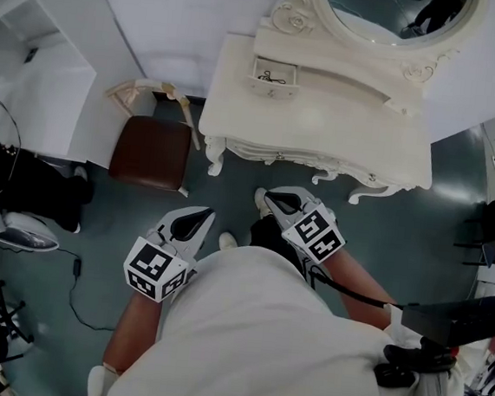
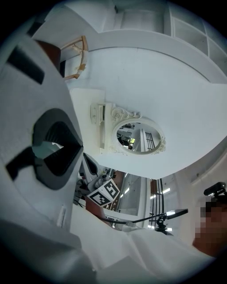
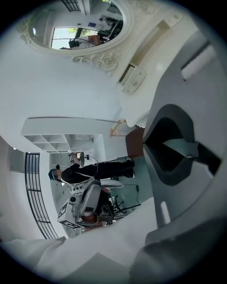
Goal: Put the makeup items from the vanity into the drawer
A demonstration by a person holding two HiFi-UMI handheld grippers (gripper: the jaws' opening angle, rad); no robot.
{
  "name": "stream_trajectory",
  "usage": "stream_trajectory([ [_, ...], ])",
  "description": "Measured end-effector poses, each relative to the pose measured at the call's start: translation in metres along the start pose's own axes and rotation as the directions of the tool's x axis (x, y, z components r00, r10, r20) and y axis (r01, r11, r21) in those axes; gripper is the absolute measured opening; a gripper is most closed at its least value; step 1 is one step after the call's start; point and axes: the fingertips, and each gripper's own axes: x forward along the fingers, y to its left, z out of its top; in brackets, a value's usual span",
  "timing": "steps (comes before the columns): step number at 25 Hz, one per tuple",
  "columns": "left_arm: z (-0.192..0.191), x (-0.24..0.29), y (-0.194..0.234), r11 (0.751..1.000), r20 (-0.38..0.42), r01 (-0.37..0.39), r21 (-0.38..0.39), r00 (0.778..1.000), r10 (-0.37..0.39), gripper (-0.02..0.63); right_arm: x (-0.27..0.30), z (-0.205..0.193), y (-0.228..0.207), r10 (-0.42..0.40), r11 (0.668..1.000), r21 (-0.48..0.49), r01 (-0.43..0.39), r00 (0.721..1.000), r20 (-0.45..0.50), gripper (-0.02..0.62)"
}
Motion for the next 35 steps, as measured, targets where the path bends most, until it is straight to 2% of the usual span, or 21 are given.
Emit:
stream_trajectory([
  [11, -0.012, -0.022, 0.004, 0.999, 0.007, -0.031, -0.009, 0.999, 0.031, 0.003, 0.012, 0.016, 0.024, 0.033, 0.999, -0.041, -0.032, 0.999, 0.018, 0.0],
  [16, -0.015, -0.022, 0.005, 0.999, 0.008, -0.032, -0.01, 0.999, 0.032, 0.003, 0.016, 0.019, 0.025, 0.031, 0.997, -0.071, -0.029, 0.999, 0.027, 0.0],
  [35, -0.012, -0.005, 0.0, 1.0, -0.011, -0.013, -0.008, 1.0, 0.013, 0.003, 0.012, 0.009, 0.017, 0.036, 0.997, -0.069, -0.035, 0.999, 0.01, 0.0],
])
